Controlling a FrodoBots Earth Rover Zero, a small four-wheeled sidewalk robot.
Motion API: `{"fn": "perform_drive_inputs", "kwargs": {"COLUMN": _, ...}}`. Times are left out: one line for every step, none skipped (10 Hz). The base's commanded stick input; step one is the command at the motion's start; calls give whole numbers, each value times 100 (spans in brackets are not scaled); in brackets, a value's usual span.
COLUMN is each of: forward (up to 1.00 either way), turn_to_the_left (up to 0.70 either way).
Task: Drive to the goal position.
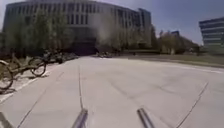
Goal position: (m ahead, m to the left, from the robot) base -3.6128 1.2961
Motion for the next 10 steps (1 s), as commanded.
{"fn": "perform_drive_inputs", "kwargs": {"forward": 22, "turn_to_the_left": 1}}
{"fn": "perform_drive_inputs", "kwargs": {"forward": 3, "turn_to_the_left": 1}}
{"fn": "perform_drive_inputs", "kwargs": {"forward": -15, "turn_to_the_left": 1}}
{"fn": "perform_drive_inputs", "kwargs": {"forward": -33, "turn_to_the_left": 1}}
{"fn": "perform_drive_inputs", "kwargs": {"forward": -52, "turn_to_the_left": 2}}
{"fn": "perform_drive_inputs", "kwargs": {"forward": -70, "turn_to_the_left": 2}}
{"fn": "perform_drive_inputs", "kwargs": {"forward": -70, "turn_to_the_left": 26}}
{"fn": "perform_drive_inputs", "kwargs": {"forward": -70, "turn_to_the_left": 27}}
{"fn": "perform_drive_inputs", "kwargs": {"forward": -70, "turn_to_the_left": 28}}
{"fn": "perform_drive_inputs", "kwargs": {"forward": -70, "turn_to_the_left": 29}}
